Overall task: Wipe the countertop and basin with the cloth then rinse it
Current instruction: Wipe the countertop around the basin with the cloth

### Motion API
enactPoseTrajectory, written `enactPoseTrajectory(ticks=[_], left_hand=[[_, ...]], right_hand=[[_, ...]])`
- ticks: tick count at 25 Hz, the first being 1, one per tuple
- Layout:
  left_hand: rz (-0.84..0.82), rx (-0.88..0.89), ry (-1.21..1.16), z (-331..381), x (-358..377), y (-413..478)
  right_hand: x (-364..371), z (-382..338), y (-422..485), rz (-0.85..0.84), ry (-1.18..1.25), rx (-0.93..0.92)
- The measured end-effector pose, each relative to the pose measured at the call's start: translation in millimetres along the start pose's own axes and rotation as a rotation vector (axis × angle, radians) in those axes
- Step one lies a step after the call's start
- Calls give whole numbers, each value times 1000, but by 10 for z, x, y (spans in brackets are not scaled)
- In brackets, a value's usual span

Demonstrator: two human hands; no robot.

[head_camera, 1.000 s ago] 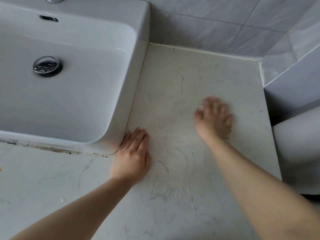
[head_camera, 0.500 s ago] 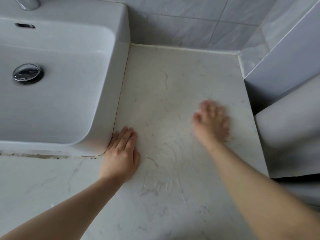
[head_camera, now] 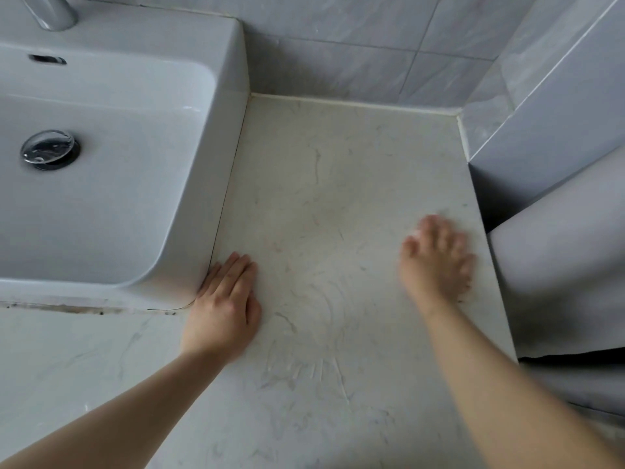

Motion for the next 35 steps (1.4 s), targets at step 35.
enactPoseTrajectory(ticks=[35], left_hand=[[-389, 124, 186, -102, 138, -64]], right_hand=[[69, -329, -758, 7, -7, -32]])
Point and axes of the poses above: each hand's wrist, its own y-axis towards the middle knuckle, its own x-axis out of the palm, z = x × y, the point moved 5 cm from there along y, towards the middle knuckle, and after that the axes turned 2 degrees about x, right-handed, at the moved point
